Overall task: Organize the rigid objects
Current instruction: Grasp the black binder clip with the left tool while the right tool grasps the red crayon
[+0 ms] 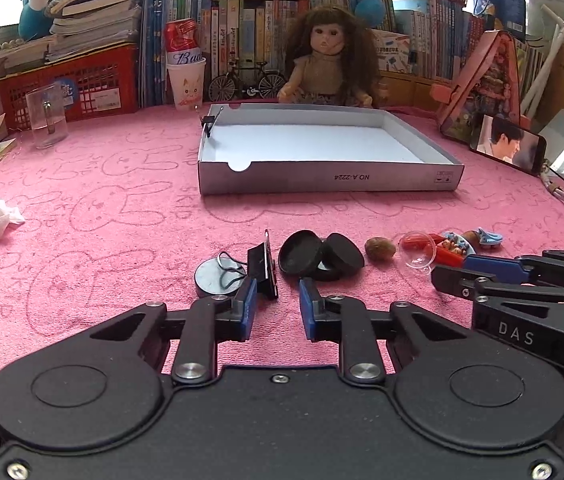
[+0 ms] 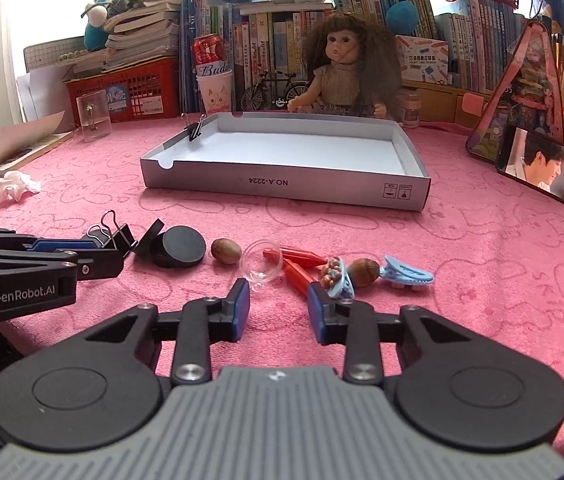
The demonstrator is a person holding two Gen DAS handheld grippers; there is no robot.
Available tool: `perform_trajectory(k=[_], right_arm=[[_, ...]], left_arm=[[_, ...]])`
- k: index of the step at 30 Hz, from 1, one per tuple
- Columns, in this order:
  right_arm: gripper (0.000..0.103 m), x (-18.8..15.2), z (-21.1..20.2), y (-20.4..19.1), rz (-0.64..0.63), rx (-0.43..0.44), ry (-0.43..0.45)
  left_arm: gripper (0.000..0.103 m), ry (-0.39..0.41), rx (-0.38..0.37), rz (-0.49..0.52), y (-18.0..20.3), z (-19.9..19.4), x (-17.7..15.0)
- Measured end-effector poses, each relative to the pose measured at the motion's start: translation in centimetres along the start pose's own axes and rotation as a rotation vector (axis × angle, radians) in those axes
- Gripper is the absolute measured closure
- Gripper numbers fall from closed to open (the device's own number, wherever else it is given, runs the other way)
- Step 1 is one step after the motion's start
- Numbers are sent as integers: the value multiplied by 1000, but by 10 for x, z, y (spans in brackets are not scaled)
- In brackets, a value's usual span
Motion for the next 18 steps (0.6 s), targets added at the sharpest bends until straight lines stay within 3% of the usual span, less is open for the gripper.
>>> perform_trajectory(k=[6, 14, 18], right_arm=[[64, 1, 4, 17, 65, -26, -13], [45, 3, 8, 10, 98, -67, 1], [41, 4, 14, -1, 72, -96, 7]], left_arm=[[81, -34, -7, -56, -11, 10, -1], [78, -24, -7, -63, -9, 13, 1], [74, -18, 2, -65, -8, 15, 3]])
Point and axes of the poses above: each gripper's, at about its wrist camera, not at the fingertips, and z roughly the way its jaws point, y to its right, x to its top, the point moved 6 cm from there along z, roughly the way its jaws point, and after that the axes turned 1 degree about x, right-handed, at the moved point
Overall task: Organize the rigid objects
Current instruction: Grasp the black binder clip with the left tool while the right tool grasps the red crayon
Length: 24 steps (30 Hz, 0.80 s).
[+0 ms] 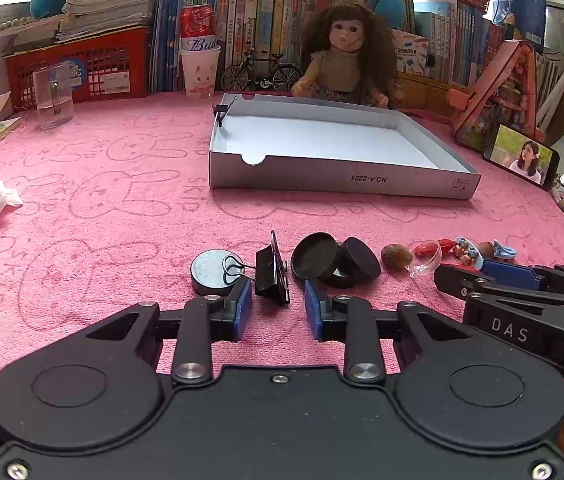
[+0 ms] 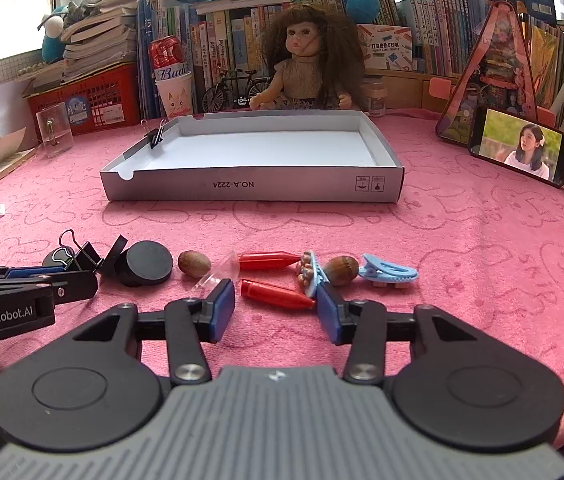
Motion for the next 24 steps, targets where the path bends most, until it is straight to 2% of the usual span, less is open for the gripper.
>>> perform_trajectory(k=[12, 19, 24], right_arm=[[34, -2, 4, -5, -1, -31, 29], [33, -2, 4, -4, -1, -39, 38], [33, -3, 4, -5, -11, -42, 40]], left_arm=[[65, 38, 81, -10, -19, 4, 8], [63, 57, 160, -19, -30, 4, 12], [62, 87, 244, 2, -34, 0, 13]])
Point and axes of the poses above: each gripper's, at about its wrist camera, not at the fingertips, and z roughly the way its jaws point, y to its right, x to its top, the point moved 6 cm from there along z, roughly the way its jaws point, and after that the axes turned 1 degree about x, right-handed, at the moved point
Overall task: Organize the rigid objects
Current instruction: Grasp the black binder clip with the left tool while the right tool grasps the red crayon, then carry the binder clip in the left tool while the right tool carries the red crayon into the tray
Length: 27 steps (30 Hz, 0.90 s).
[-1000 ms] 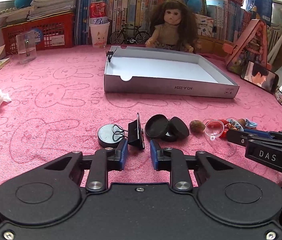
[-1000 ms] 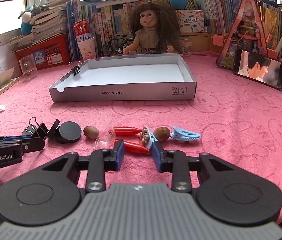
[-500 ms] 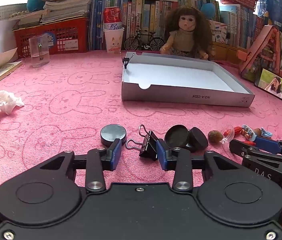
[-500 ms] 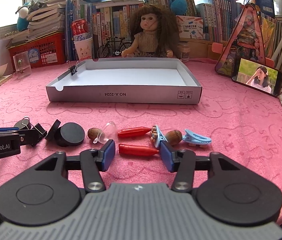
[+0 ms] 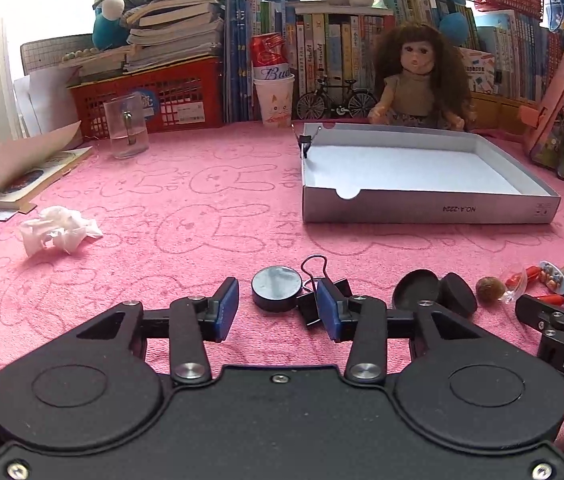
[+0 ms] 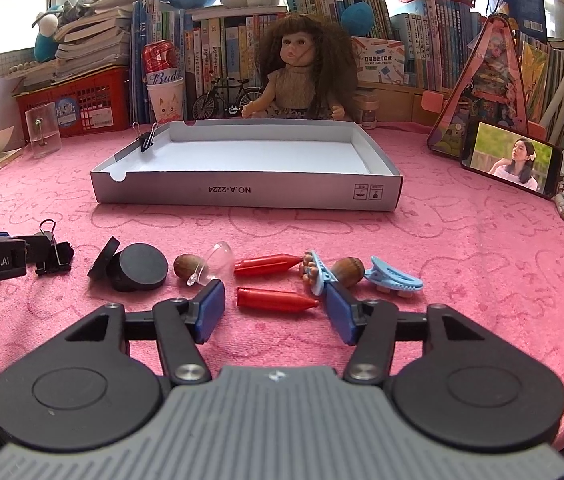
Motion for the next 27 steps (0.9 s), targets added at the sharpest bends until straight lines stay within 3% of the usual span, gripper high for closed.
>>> perform_trajectory(k=[7, 14, 20, 27], right_arm=[[33, -1, -1, 0, 0, -8, 4], [34, -2, -3, 6, 21, -34, 11], [46, -1, -5, 8, 35, -28, 12], [52, -1, -4, 4, 24, -28, 13]], left_arm=[[59, -7, -73, -33, 10, -11, 1], [61, -59, -38, -72, 20, 1, -3], [71, -81, -47, -87, 23, 11, -4], [71, -59, -54, -60, 26, 11, -5]])
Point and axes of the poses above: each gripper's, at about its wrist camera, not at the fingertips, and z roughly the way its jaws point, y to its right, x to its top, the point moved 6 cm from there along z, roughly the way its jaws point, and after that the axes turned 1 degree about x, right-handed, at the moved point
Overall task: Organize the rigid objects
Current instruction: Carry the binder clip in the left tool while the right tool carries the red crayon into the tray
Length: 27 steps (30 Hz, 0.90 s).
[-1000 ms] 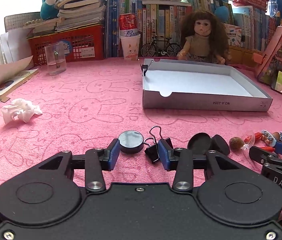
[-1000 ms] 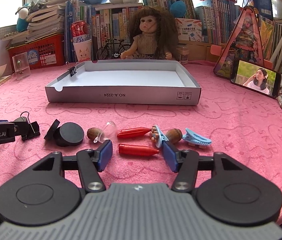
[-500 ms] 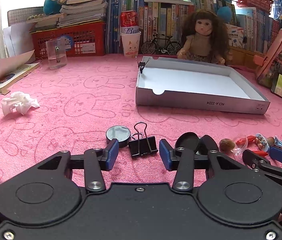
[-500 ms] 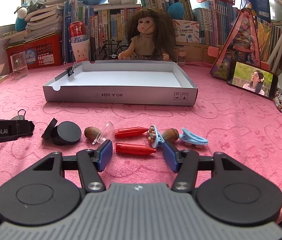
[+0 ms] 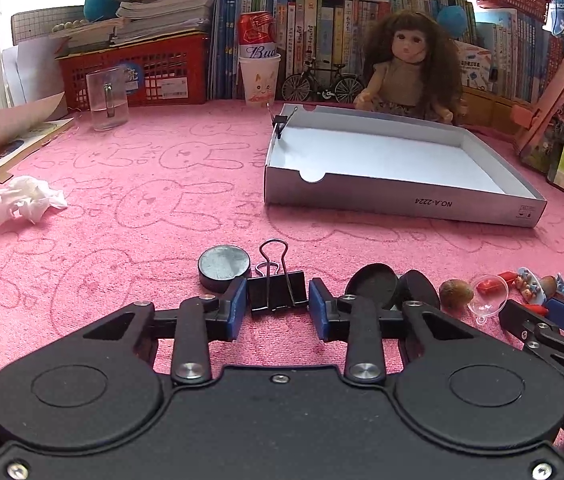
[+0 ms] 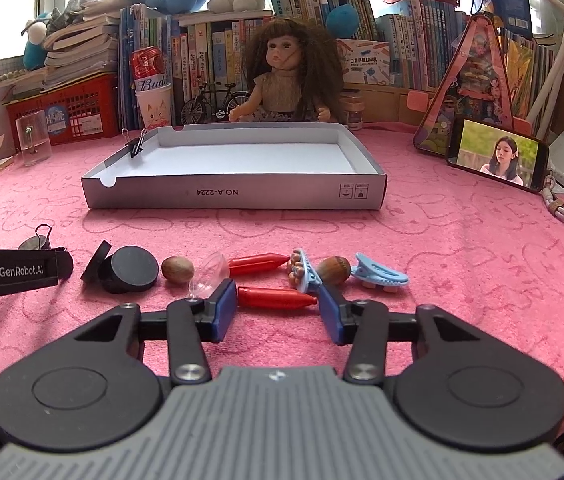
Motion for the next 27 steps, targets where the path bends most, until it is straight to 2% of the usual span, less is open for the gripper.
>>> perform_trajectory(k=[17, 24, 27], right_arm=[[54, 7, -8, 0, -7, 20, 63], [54, 7, -9, 2, -2, 22, 71], [54, 7, -9, 2, -2, 22, 71]], left_arm=[[72, 73, -16, 30, 2, -16, 6], [72, 18, 6, 80, 6, -5, -3], [71, 30, 12, 73, 5, -4, -3]])
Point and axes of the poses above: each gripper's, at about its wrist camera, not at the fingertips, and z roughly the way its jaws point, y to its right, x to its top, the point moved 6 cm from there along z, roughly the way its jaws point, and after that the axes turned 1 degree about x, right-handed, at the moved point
